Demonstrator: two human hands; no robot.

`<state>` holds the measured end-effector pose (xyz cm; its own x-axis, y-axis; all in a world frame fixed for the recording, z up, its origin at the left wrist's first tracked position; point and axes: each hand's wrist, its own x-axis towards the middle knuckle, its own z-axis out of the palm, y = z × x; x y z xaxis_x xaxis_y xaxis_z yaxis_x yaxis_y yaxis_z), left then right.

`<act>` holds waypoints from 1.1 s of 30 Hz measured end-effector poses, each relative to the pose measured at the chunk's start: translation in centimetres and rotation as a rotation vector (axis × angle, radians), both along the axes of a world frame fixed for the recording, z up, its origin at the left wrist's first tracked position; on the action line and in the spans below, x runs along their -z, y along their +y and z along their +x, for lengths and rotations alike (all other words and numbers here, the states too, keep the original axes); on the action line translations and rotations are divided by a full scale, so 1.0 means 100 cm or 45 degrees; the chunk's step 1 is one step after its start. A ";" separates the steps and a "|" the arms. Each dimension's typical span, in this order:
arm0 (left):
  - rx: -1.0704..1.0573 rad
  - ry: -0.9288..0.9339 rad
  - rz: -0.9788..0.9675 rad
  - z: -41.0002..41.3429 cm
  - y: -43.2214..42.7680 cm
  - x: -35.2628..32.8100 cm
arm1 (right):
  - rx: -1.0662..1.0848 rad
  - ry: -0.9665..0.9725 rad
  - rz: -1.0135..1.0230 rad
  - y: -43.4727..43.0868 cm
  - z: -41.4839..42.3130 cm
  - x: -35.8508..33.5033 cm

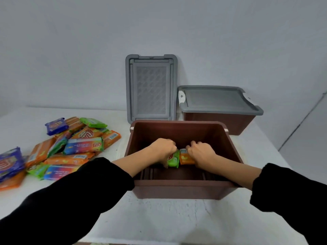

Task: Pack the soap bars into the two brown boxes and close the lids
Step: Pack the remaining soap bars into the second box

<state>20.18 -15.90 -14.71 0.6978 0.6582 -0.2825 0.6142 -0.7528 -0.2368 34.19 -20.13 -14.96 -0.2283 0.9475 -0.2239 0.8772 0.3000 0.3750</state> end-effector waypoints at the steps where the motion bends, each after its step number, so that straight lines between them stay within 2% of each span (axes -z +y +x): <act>1: 0.001 0.002 0.004 0.001 0.001 0.001 | -0.003 0.013 -0.004 0.000 0.001 0.002; 9: -0.019 -0.026 0.017 0.001 0.004 0.003 | 0.098 0.131 -0.027 0.005 0.003 0.000; 17: 0.033 0.033 -0.021 -0.003 0.009 0.006 | 0.133 0.071 0.023 0.003 -0.003 0.004; 19: 0.035 0.003 -0.102 -0.006 0.008 -0.004 | 0.153 0.125 0.006 0.003 -0.002 -0.003; 22: -0.121 -0.302 -0.418 -0.025 0.010 -0.038 | 0.184 0.260 0.092 0.004 -0.003 -0.026; 24: -0.186 -0.601 -0.451 -0.049 0.009 -0.065 | 0.159 0.375 0.185 0.009 -0.011 -0.050; 26: -0.236 -0.817 -0.339 -0.081 0.005 -0.084 | 0.075 0.493 0.281 0.018 -0.028 -0.071; 28: -0.357 -0.928 -0.199 -0.121 0.004 -0.095 | -0.036 0.606 0.356 0.029 -0.055 -0.088; 33: -0.981 -1.035 0.132 -0.253 0.000 -0.079 | -0.350 0.786 0.278 0.054 -0.145 -0.099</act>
<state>-5.17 -15.86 -6.82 0.0465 0.9873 0.1522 0.9075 -0.1054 0.4067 19.66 -14.77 -5.09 -0.4893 0.8460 0.2119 0.8523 0.5154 -0.0895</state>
